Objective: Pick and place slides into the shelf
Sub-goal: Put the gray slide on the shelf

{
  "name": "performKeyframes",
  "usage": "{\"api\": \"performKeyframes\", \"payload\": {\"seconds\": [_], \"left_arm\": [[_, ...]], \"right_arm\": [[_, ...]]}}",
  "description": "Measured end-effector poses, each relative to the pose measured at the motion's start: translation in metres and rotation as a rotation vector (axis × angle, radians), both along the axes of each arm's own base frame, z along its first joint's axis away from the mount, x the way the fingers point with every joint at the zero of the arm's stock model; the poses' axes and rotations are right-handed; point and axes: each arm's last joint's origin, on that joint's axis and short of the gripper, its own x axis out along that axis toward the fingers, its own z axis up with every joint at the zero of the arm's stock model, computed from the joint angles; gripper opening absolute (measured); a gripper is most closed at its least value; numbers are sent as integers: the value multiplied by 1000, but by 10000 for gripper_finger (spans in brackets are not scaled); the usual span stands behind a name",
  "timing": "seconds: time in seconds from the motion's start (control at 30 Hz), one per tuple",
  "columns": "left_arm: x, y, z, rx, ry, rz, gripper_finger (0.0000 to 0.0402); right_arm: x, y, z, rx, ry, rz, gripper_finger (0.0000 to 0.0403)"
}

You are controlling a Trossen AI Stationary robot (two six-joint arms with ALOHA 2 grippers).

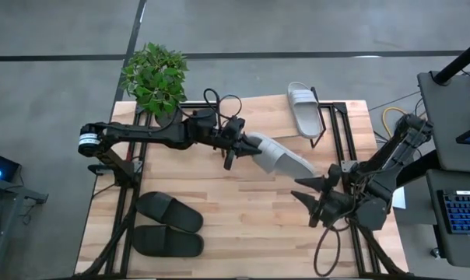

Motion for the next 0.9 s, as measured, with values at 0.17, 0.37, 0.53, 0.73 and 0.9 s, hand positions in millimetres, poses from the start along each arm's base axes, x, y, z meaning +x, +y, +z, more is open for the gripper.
{"api": "performKeyframes", "payload": {"seconds": [0.17,0.37,0.53,0.73,0.9], "left_arm": [[0,0,-1,-30,11,0,0],[0,-1,-1,-26,10,-27,0],[0,-1,-6,-34,56,-26,0],[0,-2,-7,-36,67,-40,0],[0,-3,-8,-36,71,-62,0]], "right_arm": [[20,15,1,-227,104,-1,171],[46,25,7,-354,165,-97,172],[61,27,7,-445,248,-108,167],[67,22,2,-503,362,-118,166],[69,16,-3,-494,485,-71,166]]}}
